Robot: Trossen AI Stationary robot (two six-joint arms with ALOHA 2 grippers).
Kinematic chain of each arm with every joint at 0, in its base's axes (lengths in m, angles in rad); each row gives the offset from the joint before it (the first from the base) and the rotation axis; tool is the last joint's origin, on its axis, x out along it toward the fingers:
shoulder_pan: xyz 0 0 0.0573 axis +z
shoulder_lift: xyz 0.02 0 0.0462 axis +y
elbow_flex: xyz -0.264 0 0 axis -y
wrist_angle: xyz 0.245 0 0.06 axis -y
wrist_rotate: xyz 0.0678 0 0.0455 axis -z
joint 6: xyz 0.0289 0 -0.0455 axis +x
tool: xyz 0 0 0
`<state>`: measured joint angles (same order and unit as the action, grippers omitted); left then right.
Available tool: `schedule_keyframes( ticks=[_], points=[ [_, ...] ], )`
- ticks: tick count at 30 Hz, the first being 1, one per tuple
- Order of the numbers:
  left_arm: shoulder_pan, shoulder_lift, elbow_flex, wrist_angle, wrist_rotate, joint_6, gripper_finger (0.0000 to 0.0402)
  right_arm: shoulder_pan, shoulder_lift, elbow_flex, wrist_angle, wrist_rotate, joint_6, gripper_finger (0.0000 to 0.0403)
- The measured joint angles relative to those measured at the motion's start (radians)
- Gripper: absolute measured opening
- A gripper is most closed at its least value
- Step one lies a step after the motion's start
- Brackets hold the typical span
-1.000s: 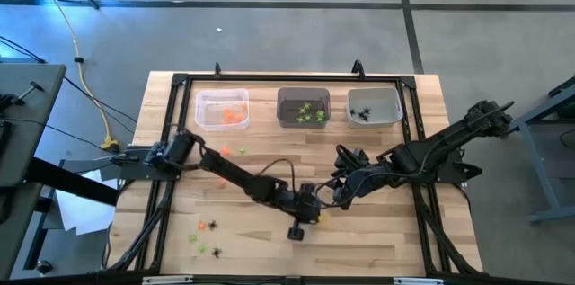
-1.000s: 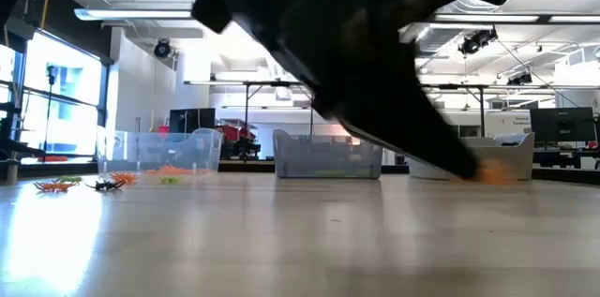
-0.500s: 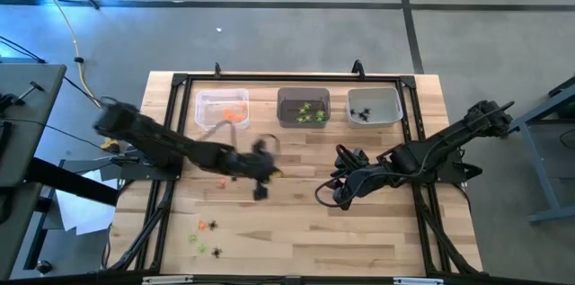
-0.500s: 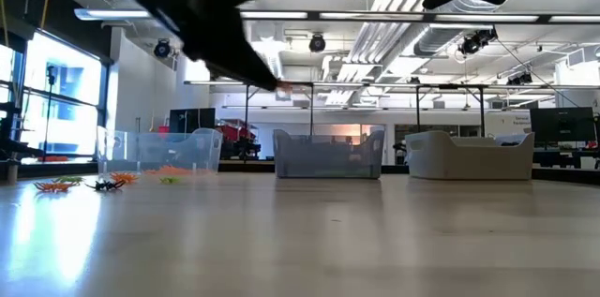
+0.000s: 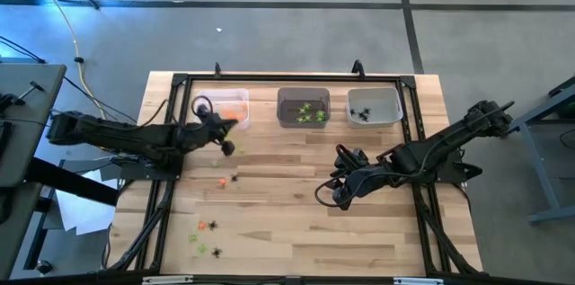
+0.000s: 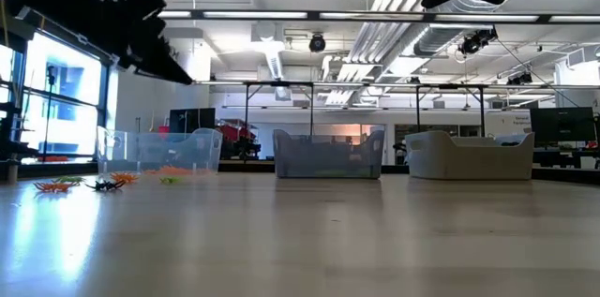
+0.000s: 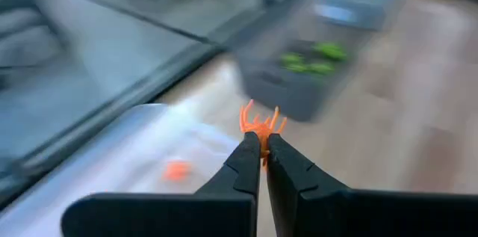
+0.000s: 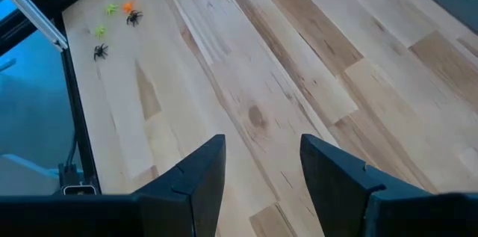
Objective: Sort Halloween decoration
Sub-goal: Put the orange spider toy into the transparent bin
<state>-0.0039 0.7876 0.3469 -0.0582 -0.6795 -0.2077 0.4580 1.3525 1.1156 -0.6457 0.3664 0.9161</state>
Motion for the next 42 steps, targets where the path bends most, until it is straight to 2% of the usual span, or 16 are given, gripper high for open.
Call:
schedule_keyframes(
  ticks=[3, 7, 13, 18, 26, 34, 42],
  points=[
    [0.085, -0.014, -0.019, 0.001, -0.073, 0.0, 0.0, 0.0, 0.0, 0.0, 0.001, 0.0, 0.0, 0.0171],
    [0.219, 0.001, -0.021, 0.005, -0.083, 0.004, 0.0, 0.0, 0.0, 0.0, 0.0, 0.0, 0.0, 0.0171],
    [0.391, 0.068, -0.021, 0.011, 0.018, 0.009, 0.0, 0.0, 0.0, 0.0, 0.001, 0.0, 0.0, 0.0171],
    [0.474, 0.162, -0.021, 0.056, 0.075, 0.011, 0.0, 0.0, 0.0, 0.0, 0.001, 0.0, 0.0, 0.0171],
    [0.495, 0.273, -0.021, 0.093, 0.095, 0.027, 0.002, 0.0, 0.0, 0.0, 0.0, 0.0, 0.0, 0.0171],
    [0.495, 0.279, -0.021, 0.106, 0.141, 0.026, 0.0072, 0.0, 0.0, 0.0, 0.0, 0.0, 0.0, 0.0171],
    [0.495, 0.279, -0.021, 0.125, 0.209, 0.0, 0.0094, 0.0, 0.0, 0.0, 0.0, 0.0, 0.0, 0.0171]
  ],
)
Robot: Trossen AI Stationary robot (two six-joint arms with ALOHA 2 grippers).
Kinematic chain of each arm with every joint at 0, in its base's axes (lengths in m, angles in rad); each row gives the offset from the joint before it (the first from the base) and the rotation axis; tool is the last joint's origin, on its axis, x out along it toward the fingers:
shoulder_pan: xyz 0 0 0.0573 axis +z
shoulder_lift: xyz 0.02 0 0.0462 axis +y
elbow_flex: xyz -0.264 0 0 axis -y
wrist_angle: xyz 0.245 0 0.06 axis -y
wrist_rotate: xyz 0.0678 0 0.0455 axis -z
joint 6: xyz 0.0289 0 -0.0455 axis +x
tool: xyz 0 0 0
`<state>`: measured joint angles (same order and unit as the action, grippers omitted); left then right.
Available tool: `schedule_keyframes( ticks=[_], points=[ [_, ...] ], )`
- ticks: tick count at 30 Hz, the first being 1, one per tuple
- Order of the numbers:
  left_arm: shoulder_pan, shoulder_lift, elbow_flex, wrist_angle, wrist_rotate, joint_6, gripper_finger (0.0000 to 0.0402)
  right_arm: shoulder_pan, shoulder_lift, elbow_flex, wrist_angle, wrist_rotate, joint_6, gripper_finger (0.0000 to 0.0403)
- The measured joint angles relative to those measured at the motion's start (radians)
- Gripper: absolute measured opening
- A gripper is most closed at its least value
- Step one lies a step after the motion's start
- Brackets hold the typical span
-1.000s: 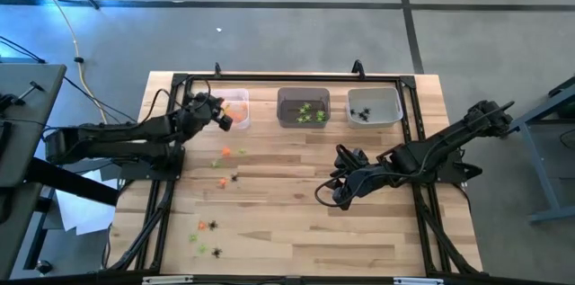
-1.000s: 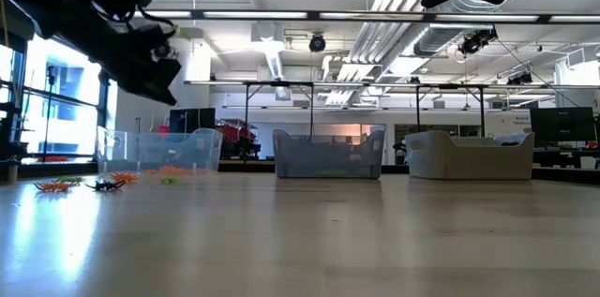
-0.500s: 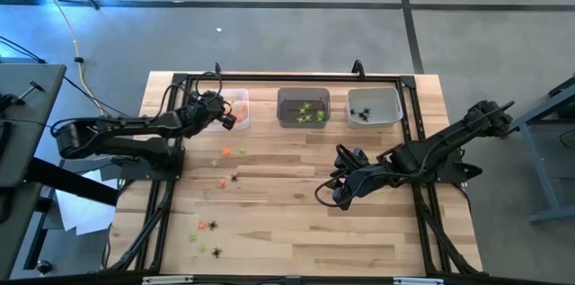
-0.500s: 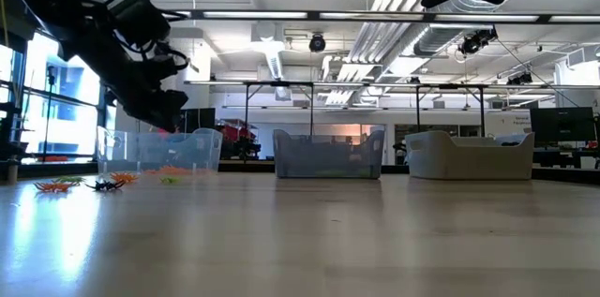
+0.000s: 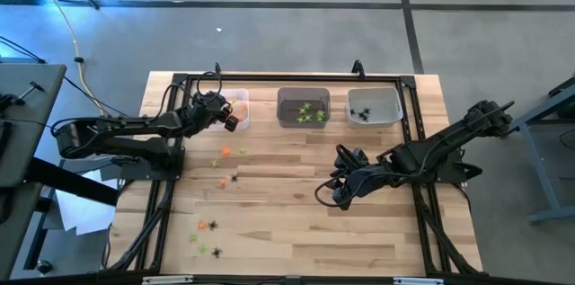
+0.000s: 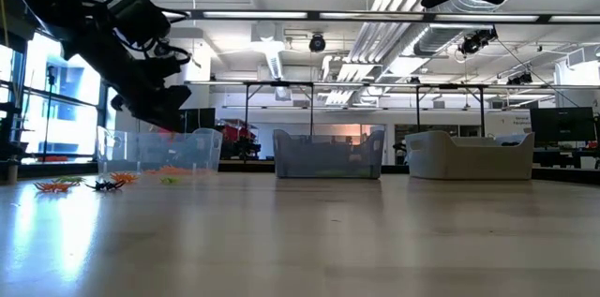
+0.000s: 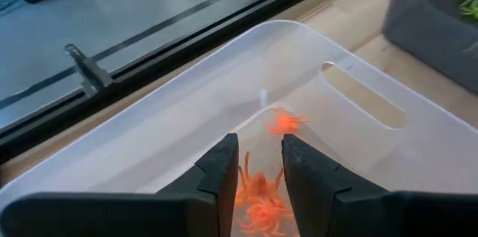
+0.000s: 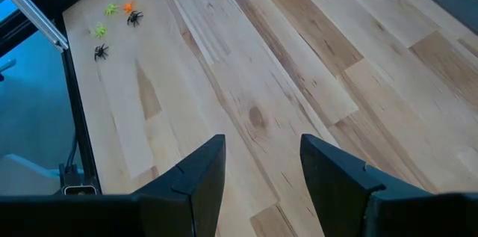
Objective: Sort Halloween decoration
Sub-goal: Put the orange spider toy into the transparent bin
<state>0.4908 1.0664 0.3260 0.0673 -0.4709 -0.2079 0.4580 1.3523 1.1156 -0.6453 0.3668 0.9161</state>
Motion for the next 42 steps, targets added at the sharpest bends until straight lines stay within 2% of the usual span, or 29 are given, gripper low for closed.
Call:
schedule_keyframes(
  ticks=[6, 29, 42],
  points=[
    [0.0, 0.0, 0.0, -0.003, 0.076, -0.052, 0.0097, 0.0, 0.0, 0.0, 0.0, 0.0, 0.0, 0.0171],
    [0.0, 0.0, 0.0, -0.078, 0.105, -0.042, 0.0099, 0.0, 0.0, 0.0, 0.0, 0.0, 0.0, 0.0171],
    [0.0, 0.046, 0.0, -0.071, 0.104, -0.026, 0.017, 0.0, 0.0, 0.0, 0.0, 0.0, 0.0, 0.0171]
  ],
)
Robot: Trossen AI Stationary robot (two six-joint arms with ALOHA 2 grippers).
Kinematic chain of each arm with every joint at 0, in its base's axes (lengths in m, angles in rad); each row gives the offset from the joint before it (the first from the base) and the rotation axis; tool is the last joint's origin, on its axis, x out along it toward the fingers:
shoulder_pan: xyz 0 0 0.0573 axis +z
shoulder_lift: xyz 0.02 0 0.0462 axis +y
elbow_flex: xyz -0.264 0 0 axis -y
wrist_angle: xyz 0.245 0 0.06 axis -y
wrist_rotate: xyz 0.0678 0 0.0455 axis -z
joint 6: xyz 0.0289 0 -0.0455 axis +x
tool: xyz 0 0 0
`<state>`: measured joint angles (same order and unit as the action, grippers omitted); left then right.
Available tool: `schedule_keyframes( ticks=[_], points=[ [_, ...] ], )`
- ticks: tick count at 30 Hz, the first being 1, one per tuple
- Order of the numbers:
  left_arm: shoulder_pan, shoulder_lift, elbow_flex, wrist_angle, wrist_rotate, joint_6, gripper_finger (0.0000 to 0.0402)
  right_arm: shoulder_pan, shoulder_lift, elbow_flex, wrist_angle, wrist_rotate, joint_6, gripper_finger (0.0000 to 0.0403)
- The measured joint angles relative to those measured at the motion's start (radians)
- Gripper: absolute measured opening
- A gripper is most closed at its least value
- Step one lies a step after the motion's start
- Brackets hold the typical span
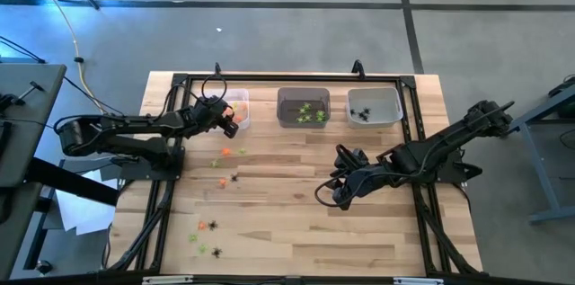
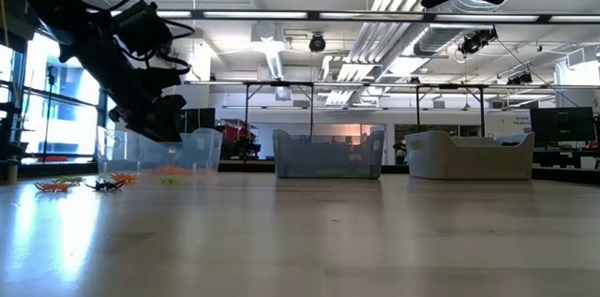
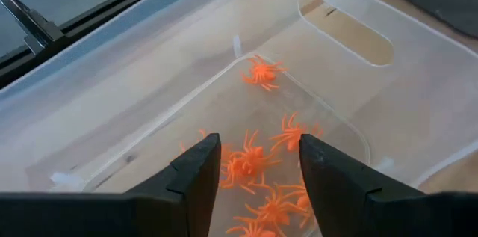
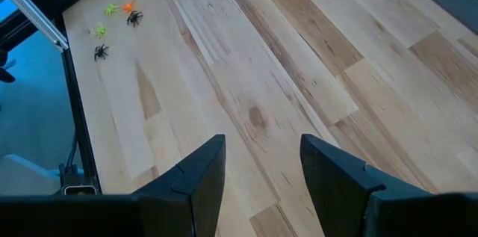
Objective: Sort Halloween decoration
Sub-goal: Put the orange spider toy into the transparent bin
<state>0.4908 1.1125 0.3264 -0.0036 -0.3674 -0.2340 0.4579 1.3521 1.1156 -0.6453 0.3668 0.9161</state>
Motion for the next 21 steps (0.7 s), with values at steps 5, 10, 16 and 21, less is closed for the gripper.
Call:
schedule_keyframes(
  ticks=[5, 10, 16, 21],
  points=[
    [0.0, 0.009, 0.0, 0.02, -0.003, 0.0, 0.0174, 0.0, 0.0, 0.0, 0.0, 0.0, 0.0, 0.0171],
    [0.0, -0.008, 0.0, 0.026, -0.007, -0.013, 0.0171, 0.0, 0.0, 0.0, 0.0, 0.0, 0.0, 0.0171],
    [-0.003, -0.16, 0.0, -0.013, 0.072, -0.037, 0.0171, 0.0, 0.0, 0.0, 0.0, 0.0, 0.0, 0.0171],
    [-0.038, -0.386, 0.001, -0.199, 0.147, -0.087, 0.017, 0.0, 0.0, 0.0, 0.0, 0.0, 0.0, 0.0171]
  ],
)
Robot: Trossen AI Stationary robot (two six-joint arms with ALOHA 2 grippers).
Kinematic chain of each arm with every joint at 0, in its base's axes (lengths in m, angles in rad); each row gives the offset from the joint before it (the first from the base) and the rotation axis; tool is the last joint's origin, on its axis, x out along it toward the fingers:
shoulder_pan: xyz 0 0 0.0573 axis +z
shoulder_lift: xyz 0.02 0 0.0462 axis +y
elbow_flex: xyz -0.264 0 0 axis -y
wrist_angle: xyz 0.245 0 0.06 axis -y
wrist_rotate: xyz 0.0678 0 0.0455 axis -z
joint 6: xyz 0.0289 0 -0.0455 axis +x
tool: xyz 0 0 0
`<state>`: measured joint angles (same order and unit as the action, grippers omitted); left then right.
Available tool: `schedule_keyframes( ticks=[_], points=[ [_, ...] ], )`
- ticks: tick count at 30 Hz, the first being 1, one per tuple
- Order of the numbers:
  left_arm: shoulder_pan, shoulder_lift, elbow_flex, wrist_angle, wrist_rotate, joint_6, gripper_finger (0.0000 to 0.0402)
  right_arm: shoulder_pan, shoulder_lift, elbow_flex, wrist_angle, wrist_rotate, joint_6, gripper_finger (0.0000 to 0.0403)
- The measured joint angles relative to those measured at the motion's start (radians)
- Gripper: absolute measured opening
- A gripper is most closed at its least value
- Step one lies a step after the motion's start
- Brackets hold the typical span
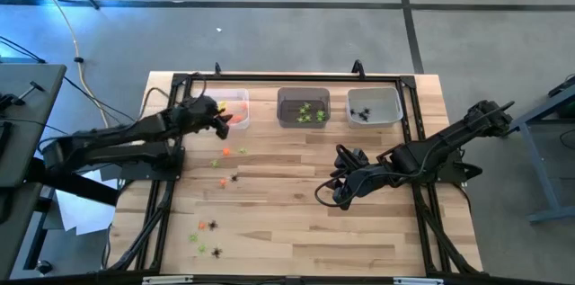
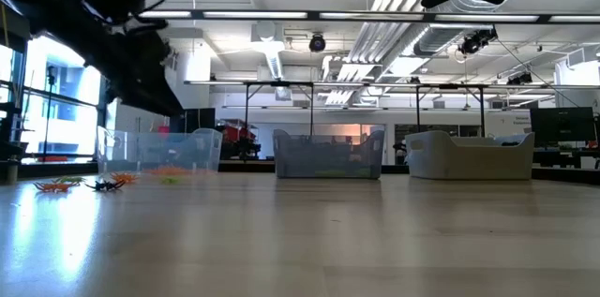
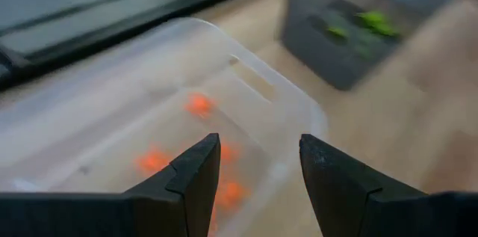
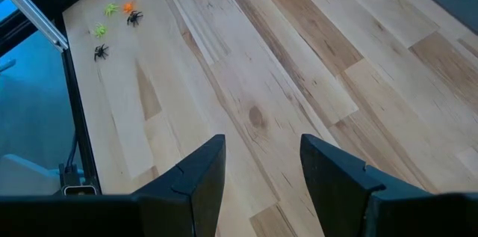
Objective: Sort Halloween decoration
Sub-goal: Put the orange spider toy into the transparent bin
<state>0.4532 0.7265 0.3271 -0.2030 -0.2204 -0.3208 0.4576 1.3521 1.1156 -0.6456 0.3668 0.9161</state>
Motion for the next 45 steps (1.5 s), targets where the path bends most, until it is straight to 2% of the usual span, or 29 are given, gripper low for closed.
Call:
schedule_keyframes(
  ticks=[5, 7, 10, 15, 18, 22, 27, 32, 38, 45],
  points=[
    [-0.162, -0.19, 0.043, -0.207, 0.026, -0.09, 0.017, 0.0, 0.0, 0.0, 0.0, 0.0, 0.0, 0.0171],
    [-0.271, -0.226, 0.073, -0.275, -0.012, -0.132, 0.017, 0.0, 0.0, 0.0, 0.0, 0.0, 0.0, 0.0171],
    [-0.458, -0.225, 0.116, -0.328, -0.125, -0.217, 0.017, 0.0, 0.0, 0.0, 0.0, 0.0, 0.0, 0.0171],
    [-0.743, -0.13, 0.148, -0.325, -0.316, -0.346, 0.017, 0.0, 0.0, 0.0, 0.0, 0.0, 0.0, 0.0171],
    [-0.88, -0.021, 0.173, -0.316, -0.405, -0.437, 0.017, 0.0, 0.0, 0.0, 0.0, 0.0, 0.0, 0.0171],
    [-1.009, 0.164, 0.227, -0.309, -0.475, -0.555, 0.017, 0.0, 0.0, 0.0, 0.0, 0.0, 0.0, 0.0171],
    [-1.081, 0.384, 0.308, -0.346, -0.525, -0.681, 0.017, 0.0, 0.0, 0.0, 0.0, 0.0, 0.0, 0.0171],
    [-1.095, 0.534, 0.36, -0.481, -0.42, -0.861, 0.017, 0.0, 0.0, 0.0, 0.0, 0.0, 0.0, 0.0171],
    [-1.118, 0.608, 0.37, -0.603, -0.32, -0.999, 0.017, 0.0, 0.0, 0.0, 0.0, 0.0, 0.0, 0.0171],
    [-1.131, 0.65, 0.37, -0.614, -0.291, -1.021, 0.017, 0.0, 0.0, 0.0, 0.0, 0.0, 0.0, 0.0171]
  ],
)
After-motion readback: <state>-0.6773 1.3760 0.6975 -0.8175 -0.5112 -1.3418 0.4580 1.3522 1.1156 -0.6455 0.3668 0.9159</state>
